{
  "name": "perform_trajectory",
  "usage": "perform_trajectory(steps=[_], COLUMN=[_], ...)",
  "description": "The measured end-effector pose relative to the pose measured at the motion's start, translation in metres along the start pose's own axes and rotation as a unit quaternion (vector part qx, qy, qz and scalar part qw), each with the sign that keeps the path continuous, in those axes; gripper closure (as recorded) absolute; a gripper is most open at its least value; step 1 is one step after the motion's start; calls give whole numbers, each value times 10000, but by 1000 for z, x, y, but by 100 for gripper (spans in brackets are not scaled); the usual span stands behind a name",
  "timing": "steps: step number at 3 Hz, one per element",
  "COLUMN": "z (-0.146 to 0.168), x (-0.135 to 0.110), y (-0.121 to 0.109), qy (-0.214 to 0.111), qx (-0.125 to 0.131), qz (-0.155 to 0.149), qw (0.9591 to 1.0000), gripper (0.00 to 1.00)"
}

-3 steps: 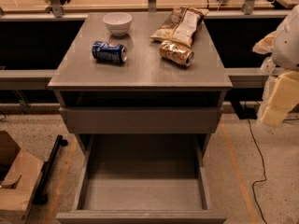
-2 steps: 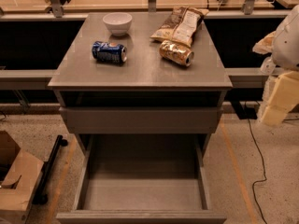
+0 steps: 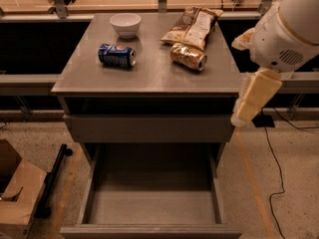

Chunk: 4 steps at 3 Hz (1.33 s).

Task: Place pepsi can into middle drawer

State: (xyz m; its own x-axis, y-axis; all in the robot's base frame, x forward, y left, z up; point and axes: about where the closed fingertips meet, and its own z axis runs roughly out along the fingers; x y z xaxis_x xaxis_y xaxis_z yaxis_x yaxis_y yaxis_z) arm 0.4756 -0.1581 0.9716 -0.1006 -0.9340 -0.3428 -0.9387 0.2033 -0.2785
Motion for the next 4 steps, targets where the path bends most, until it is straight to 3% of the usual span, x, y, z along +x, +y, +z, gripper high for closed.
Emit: perform_trajectory(steps=[1, 2, 3, 4], z=[33, 71, 71, 79], x=[-47, -93, -93, -111], y=[-21, -52, -52, -68], qy=[-799, -1480, -1480, -1522], qx=[-85, -139, -139, -1], qz=[-73, -170, -171, -309], qw=[9967, 9887, 9887, 9879], gripper=[0, 0, 0, 0])
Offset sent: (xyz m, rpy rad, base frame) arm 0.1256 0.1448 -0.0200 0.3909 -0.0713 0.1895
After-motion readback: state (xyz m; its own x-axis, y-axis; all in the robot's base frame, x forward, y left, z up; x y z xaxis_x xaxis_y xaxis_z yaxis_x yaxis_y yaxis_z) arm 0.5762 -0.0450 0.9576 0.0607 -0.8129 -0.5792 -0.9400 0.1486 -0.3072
